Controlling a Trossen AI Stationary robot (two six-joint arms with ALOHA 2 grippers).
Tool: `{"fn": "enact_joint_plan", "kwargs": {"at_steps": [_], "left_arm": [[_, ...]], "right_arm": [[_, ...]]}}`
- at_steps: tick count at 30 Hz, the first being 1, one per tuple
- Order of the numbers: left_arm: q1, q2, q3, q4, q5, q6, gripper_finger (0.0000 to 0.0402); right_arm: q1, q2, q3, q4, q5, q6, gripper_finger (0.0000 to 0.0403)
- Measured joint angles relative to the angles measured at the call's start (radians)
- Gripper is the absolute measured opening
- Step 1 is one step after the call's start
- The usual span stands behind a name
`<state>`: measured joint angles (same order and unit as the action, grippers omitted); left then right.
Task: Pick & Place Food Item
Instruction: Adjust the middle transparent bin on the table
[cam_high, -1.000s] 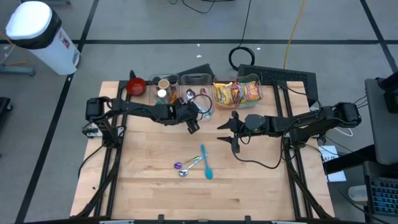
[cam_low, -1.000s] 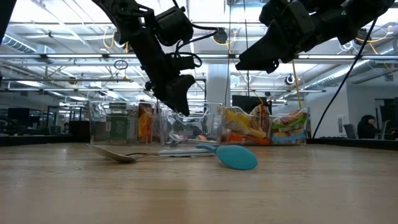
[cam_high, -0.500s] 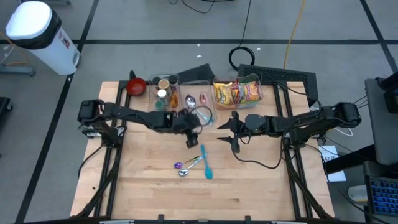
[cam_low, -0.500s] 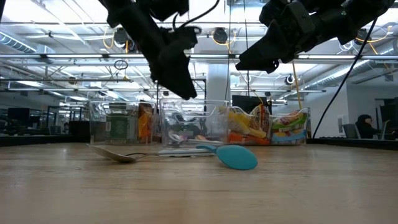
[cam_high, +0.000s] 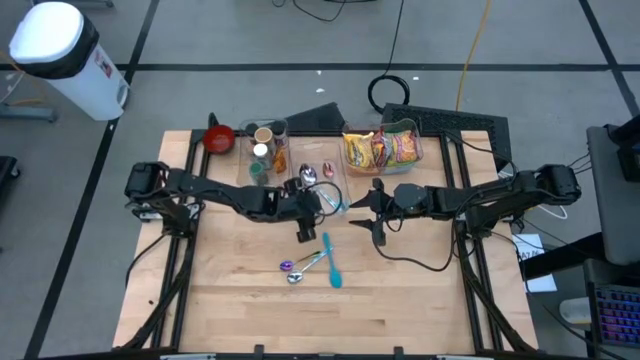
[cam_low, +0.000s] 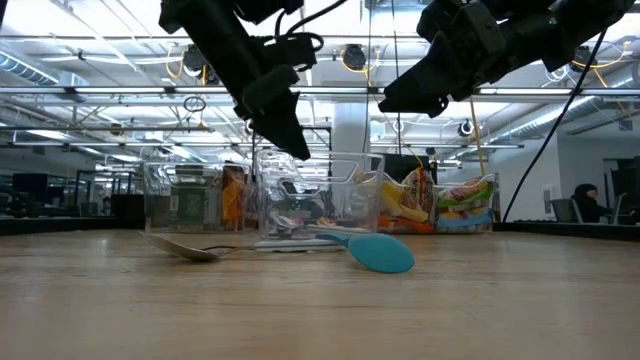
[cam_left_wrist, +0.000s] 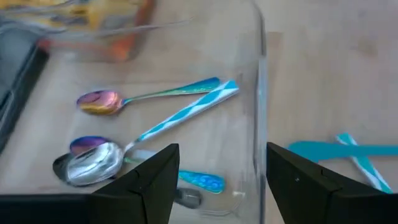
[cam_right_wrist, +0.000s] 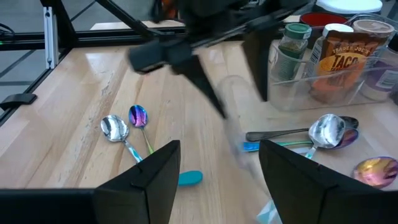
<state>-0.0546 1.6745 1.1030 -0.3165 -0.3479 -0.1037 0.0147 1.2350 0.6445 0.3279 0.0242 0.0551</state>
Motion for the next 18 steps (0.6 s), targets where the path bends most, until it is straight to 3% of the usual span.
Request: {"fn": "enact_joint_plan", "kwargs": {"at_steps": [4,10,18], "left_arm": [[0.055,0.0,0.0,-0.005,-0.026,-0.007,0.0234],[0.135,0.0,0.0,-0.006,-0.157,-0.008,0.0234],[0.171,-0.016,0.0,-0.015,-0.147,0.0,0.0234]], "right_arm": [[0.0,0.0,0.0,0.0,0.0,0.0,0.021],[0.0,0.0,0.0,0.0,0.0,0.0,0.021],[0.0,0.0,0.0,0.0,0.0,0.0,0.021]]}}
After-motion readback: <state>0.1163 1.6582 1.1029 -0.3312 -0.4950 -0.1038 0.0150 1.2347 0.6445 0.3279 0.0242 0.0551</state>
